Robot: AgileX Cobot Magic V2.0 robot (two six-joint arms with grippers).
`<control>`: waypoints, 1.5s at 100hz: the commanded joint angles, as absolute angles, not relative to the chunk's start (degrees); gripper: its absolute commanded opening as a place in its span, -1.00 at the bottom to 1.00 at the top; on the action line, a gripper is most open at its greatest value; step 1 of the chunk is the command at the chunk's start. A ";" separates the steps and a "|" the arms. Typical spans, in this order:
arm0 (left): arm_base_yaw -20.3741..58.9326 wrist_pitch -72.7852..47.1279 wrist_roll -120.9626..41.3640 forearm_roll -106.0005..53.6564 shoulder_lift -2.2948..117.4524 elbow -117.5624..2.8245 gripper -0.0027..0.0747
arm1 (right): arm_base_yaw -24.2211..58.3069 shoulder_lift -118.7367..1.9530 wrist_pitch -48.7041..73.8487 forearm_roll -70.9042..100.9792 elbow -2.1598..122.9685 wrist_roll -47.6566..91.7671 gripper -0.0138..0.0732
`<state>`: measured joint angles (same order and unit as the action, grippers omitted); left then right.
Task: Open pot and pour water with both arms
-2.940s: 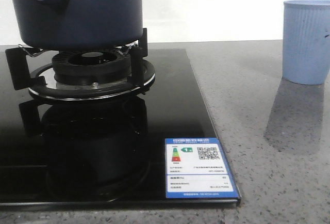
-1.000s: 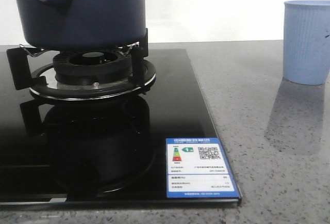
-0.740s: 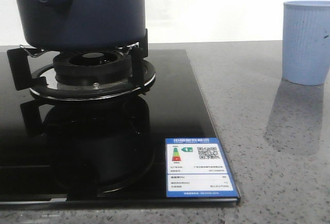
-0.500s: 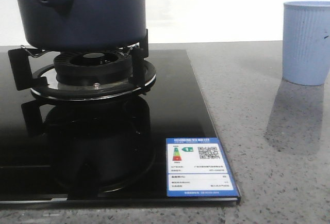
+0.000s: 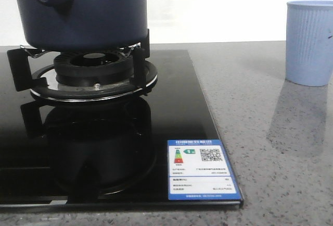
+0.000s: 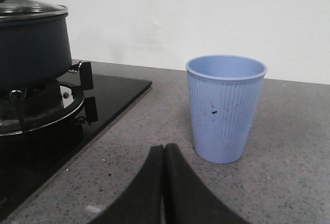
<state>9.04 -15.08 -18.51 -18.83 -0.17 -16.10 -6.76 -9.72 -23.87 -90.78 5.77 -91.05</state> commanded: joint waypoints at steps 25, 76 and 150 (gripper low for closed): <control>8.86 -10.98 -18.46 -19.75 0.48 -13.83 -0.97 | -6.70 -10.08 -23.11 -89.57 7.25 -91.06 -0.82; 8.75 -9.32 -18.46 -15.35 0.48 -10.46 -0.97 | -6.70 -10.08 -23.11 -89.57 7.25 -91.06 -0.82; 2.56 0.72 -7.31 -7.11 -1.64 0.73 -0.97 | -6.70 -10.08 -23.24 -89.57 7.25 -91.06 -0.82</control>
<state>2.01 -2.87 -8.01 -6.32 -0.17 -0.11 -6.76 -9.51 -23.77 -90.78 5.77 -91.05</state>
